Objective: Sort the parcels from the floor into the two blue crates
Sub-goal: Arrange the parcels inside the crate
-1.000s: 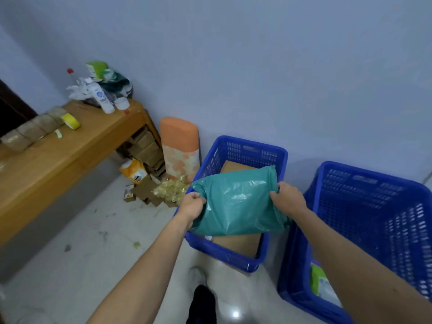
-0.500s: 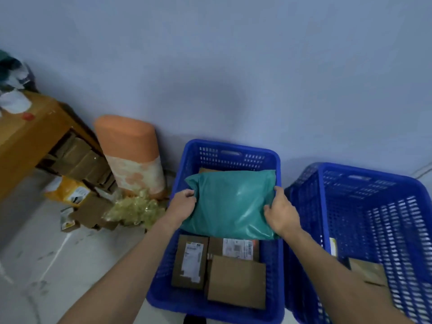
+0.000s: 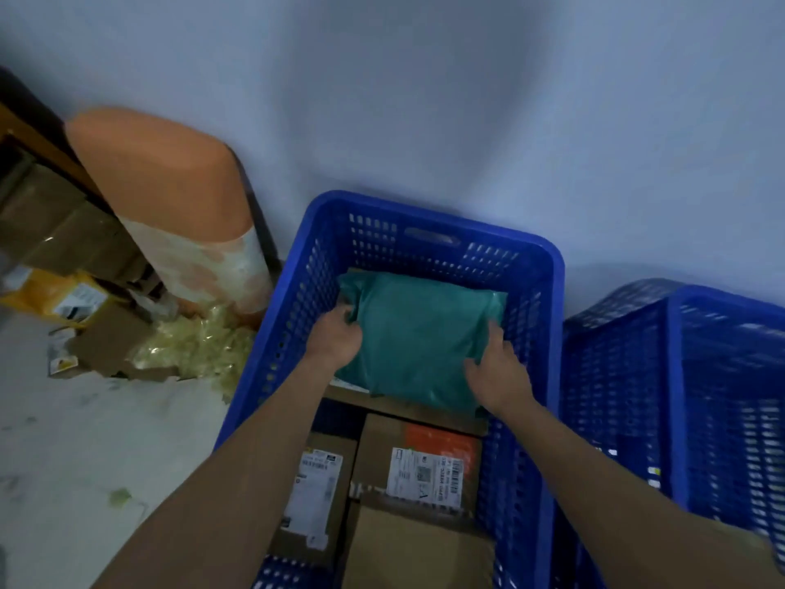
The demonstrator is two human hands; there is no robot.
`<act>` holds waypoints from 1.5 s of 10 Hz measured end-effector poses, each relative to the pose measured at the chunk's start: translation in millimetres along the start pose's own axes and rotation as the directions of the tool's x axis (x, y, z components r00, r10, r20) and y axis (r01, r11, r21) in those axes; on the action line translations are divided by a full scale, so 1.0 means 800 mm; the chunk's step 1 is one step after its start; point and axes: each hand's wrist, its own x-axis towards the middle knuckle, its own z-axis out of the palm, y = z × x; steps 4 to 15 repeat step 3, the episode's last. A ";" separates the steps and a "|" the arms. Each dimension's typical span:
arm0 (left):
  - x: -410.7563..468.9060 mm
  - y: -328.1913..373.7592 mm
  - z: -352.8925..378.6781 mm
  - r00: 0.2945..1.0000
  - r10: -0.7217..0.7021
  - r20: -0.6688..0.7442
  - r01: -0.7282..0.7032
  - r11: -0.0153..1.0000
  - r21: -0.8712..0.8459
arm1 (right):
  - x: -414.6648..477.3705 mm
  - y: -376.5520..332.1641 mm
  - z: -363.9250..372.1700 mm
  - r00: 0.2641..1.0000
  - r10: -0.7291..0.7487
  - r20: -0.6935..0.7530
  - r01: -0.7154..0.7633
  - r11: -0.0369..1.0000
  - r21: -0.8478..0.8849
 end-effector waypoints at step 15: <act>0.010 -0.023 -0.001 0.999 0.013 -0.048 -0.002 0.974 0.225 | 0.011 -0.006 0.007 0.997 0.068 0.025 -0.068 0.998 -0.018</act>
